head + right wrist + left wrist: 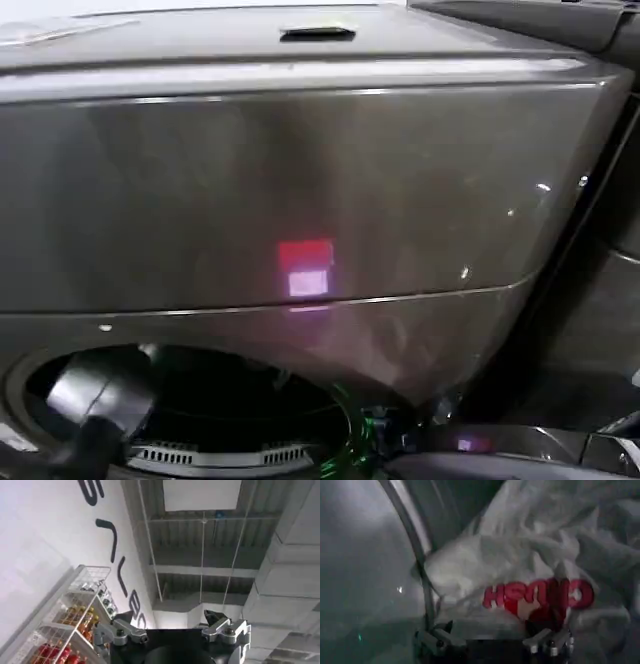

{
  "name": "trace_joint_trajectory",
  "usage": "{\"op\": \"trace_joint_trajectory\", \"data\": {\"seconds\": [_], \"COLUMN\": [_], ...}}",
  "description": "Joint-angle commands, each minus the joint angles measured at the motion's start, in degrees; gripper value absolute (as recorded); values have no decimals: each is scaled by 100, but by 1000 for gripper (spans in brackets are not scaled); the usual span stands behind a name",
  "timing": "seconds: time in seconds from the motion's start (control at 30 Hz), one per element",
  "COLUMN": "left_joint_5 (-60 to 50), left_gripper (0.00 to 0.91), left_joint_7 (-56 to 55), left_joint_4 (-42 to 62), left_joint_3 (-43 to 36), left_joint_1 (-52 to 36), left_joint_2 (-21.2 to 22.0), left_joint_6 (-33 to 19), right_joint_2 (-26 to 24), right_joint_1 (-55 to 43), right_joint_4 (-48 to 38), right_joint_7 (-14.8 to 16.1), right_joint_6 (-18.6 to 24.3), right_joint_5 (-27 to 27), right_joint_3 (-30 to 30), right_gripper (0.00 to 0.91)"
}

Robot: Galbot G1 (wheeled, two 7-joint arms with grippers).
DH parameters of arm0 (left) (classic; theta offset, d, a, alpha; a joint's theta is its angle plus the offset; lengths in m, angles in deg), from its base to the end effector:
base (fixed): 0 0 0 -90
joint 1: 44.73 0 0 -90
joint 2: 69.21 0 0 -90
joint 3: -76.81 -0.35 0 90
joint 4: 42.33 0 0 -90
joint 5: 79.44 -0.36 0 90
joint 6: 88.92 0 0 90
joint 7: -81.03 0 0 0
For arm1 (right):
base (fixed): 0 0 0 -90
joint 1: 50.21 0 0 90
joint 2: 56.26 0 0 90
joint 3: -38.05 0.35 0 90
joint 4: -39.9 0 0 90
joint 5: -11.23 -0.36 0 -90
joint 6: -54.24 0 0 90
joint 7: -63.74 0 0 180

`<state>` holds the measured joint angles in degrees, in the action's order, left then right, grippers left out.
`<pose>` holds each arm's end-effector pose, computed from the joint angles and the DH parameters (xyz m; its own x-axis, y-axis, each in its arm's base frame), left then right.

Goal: Grasp the clothes from the dryer.

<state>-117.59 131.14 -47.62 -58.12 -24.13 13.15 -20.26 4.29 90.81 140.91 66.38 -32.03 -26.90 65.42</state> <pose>0.6685 0.0710 -0.2262 -0.3779 0.2780 0.8831 0.8896 -0.1554 0.4296 -0.1726 -0.4115 0.0693 -0.2272 0.6114 -0.7580 0.9726 0.1025 -0.2089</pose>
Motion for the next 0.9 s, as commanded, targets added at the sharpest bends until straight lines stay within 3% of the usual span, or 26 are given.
{"op": "trace_joint_trajectory", "data": {"seconds": [0.03, 0.07, 0.1, 0.13, 0.17, 0.2, 0.67, 0.9], "left_joint_5": [96, 134, 165, 189, 229, 269, 517, 1070], "left_gripper": [907, 907, 808, 273, 68, 0, 0, 0], "left_joint_7": [189, 233, 265, 287, 298, 301, 280, -441], "left_joint_4": [487, 531, 569, 567, 567, 577, 588, 516], "left_joint_3": [-493, -518, -521, -520, -527, -532, -547, 44], "left_joint_1": [-58, -43, -41, -34, -35, -49, -163, -120], "left_joint_2": [141, 169, 190, 195, 201, 206, 314, 321], "left_joint_6": [34, 44, 55, 65, 64, 60, -20, 228], "right_joint_2": [-10, -16, -18, -16, -10, -6, 13, 16], "right_joint_1": [18, 26, 36, 37, 35, 32, 55, 8], "right_joint_4": [-11, -18, -23, -29, -27, -17, -102, -113], "right_joint_7": [-1, -1, -2, -1, -4, -7, -14, -30], "right_joint_6": [7, 8, 11, 15, 16, 19, 48, 50], "right_joint_5": [4, 3, 3, 3, 3, 6, 6, 15], "right_joint_3": [20, 33, 45, 50, 43, 40, 102, 44], "right_gripper": [907, 907, 907, 907, 907, 907, 907, 907]}}
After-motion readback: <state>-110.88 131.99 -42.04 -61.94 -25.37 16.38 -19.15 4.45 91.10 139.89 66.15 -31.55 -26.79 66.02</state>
